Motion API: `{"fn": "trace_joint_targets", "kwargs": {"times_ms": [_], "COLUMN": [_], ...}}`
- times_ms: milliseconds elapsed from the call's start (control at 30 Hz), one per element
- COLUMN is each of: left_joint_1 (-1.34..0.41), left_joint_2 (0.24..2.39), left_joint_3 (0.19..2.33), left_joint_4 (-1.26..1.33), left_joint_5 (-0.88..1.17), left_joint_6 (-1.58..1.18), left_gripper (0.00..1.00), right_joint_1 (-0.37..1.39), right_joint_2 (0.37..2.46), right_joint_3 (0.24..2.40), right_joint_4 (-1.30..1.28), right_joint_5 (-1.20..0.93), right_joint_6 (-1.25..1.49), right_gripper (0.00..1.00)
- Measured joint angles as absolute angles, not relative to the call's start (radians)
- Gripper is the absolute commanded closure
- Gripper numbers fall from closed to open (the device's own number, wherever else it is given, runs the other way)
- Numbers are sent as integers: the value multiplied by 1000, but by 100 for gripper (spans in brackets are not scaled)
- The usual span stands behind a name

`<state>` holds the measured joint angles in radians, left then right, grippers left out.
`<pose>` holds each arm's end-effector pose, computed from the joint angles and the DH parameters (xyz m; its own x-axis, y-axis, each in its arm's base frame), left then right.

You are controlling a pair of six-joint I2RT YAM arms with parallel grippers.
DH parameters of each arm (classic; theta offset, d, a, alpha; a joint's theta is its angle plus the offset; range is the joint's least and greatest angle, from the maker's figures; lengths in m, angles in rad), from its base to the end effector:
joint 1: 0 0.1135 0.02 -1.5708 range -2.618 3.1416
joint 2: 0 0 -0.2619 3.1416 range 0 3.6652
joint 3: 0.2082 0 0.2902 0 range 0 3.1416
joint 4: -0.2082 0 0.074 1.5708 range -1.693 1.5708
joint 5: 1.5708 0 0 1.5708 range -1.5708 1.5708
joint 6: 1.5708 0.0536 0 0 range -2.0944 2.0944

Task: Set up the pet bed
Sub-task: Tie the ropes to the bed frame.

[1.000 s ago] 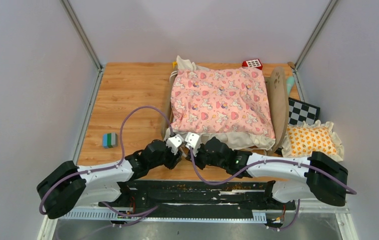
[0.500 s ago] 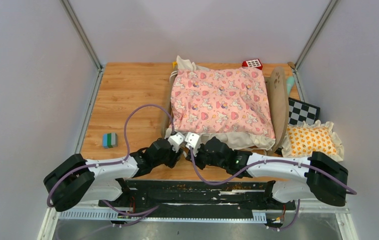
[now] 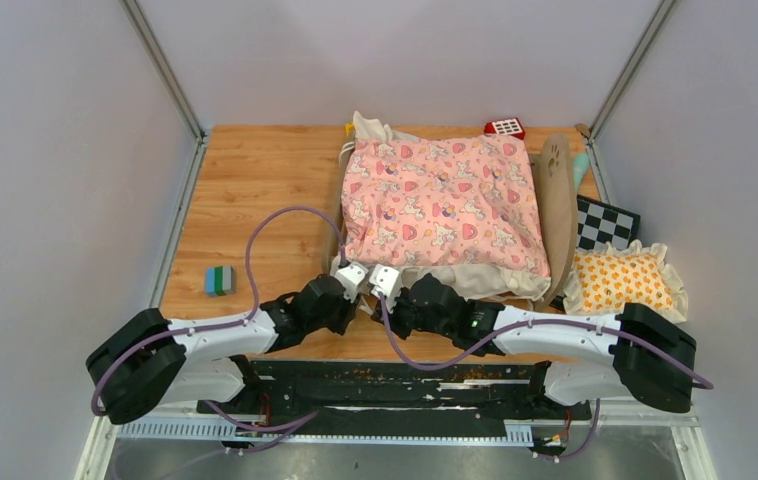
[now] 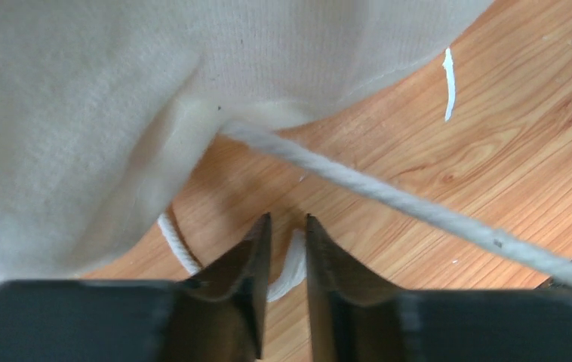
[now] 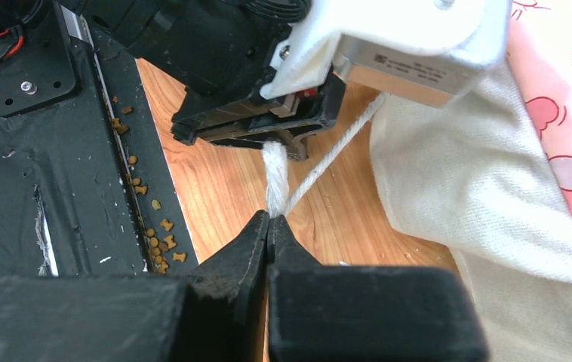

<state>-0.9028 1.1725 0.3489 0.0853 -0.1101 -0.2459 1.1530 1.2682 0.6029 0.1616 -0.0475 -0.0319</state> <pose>0.1592 -0.1922 0.1017 -0.5820 0.3471 -0.7354 0.6065 0.7876 -0.1083 0.1251 0.2881 0.1739 -0.1661 -0.4526 -0.8761 -0.9356 0.3530 -0.0050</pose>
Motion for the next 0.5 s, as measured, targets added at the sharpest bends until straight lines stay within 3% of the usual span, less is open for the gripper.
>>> {"fn": "trace_joint_targets", "kwargs": {"times_ms": [133, 500], "left_joint_1": [-903, -903], "left_joint_2": [1220, 1136], "left_joint_3": [382, 403], "left_joint_4": [86, -32], "left_joint_5": [-102, -89], "left_joint_6": [-258, -260], "left_gripper": [99, 100], "right_joint_1": [1153, 1153], "right_joint_2": [1268, 1278], "right_joint_3": [603, 603], "right_joint_4": [162, 162], "right_joint_5": [-47, -46], "right_joint_6": [-32, -28], "right_gripper": [100, 100]}}
